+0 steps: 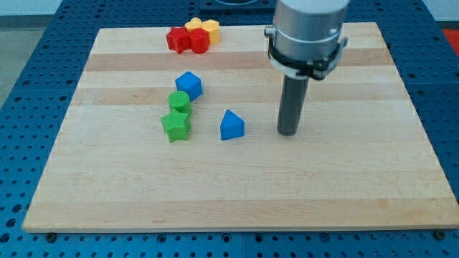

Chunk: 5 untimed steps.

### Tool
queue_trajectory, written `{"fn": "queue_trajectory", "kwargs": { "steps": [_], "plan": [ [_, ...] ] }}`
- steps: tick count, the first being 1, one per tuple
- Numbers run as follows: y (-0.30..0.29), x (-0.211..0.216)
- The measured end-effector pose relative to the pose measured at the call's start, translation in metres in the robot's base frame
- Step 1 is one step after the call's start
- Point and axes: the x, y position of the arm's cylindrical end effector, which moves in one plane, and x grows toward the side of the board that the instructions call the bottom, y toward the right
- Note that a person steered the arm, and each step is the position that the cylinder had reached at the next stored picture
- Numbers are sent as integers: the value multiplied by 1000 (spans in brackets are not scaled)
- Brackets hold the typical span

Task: Move the blue triangle to the right side of the green circle

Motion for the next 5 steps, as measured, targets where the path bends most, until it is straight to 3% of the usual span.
{"fn": "queue_trajectory", "kwargs": {
  "steps": [1, 3, 5],
  "plan": [
    [0, -11],
    [28, 35],
    [-61, 39]
  ]
}}
